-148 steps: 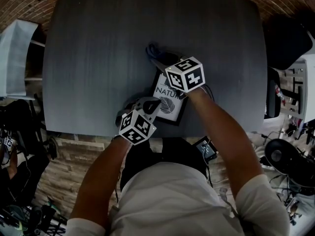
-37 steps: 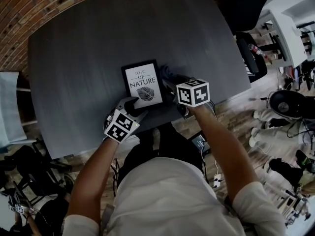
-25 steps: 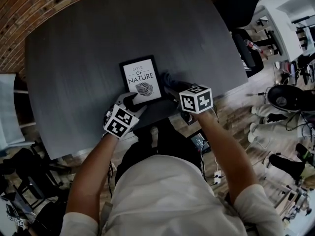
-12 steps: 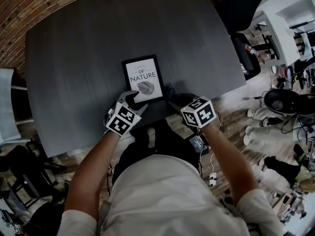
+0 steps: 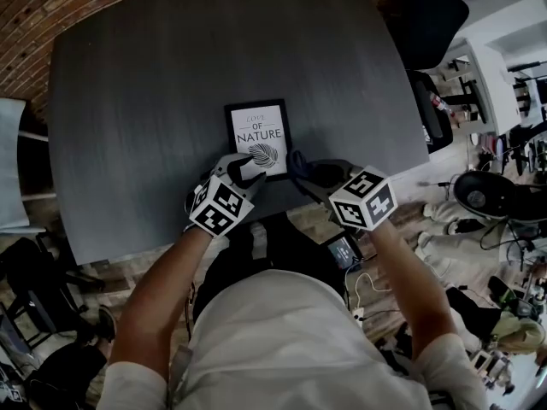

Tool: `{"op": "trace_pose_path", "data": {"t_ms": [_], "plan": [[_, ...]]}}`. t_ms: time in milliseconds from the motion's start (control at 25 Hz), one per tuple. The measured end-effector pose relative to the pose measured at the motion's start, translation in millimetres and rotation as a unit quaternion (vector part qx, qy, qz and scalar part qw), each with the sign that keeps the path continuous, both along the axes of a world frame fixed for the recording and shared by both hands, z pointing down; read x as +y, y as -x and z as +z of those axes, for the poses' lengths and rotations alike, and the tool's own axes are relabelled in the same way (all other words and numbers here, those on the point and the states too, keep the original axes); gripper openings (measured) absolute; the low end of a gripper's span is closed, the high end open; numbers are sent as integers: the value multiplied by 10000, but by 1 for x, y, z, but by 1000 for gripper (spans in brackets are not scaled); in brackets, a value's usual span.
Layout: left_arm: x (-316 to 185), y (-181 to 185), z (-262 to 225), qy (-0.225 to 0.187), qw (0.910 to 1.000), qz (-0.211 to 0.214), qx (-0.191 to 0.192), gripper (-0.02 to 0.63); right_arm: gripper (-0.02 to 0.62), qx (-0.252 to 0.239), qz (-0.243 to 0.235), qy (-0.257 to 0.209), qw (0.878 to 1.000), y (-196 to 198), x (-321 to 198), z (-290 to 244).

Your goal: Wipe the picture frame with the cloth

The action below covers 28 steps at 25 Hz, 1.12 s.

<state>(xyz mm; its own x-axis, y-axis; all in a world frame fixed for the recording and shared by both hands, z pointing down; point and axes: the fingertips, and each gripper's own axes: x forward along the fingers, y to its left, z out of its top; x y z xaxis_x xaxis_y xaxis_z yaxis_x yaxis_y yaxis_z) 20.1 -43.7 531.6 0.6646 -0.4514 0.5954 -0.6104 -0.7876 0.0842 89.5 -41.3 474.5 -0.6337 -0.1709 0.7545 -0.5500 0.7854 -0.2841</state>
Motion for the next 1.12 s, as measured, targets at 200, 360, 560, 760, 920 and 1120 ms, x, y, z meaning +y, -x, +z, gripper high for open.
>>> {"op": "trace_pose_path", "data": {"t_ms": [200, 360, 560, 760, 920, 1120], "plan": [[-8, 15, 12, -92, 9983, 258, -508, 23, 127, -401, 508, -282, 9975, 52, -59, -4], [-8, 20, 22, -96, 9979, 248, -584, 9, 126, -670, 700, -165, 9952, 100, -90, 9], [-8, 17, 21, -304, 9976, 116, -619, 8, 126, -700, 532, -63, 9961, 147, -109, 19], [-11, 17, 22, -282, 9976, -31, -635, 8, 126, -382, 213, -12, 9990, 175, -110, 46], [-15, 20, 22, -247, 9973, -172, -662, 8, 126, -352, 370, 24, 9987, 169, -119, 53], [-14, 21, 25, -259, 9966, -310, -720, 8, 125, -165, 670, 42, 9976, 145, -126, 58]]}}
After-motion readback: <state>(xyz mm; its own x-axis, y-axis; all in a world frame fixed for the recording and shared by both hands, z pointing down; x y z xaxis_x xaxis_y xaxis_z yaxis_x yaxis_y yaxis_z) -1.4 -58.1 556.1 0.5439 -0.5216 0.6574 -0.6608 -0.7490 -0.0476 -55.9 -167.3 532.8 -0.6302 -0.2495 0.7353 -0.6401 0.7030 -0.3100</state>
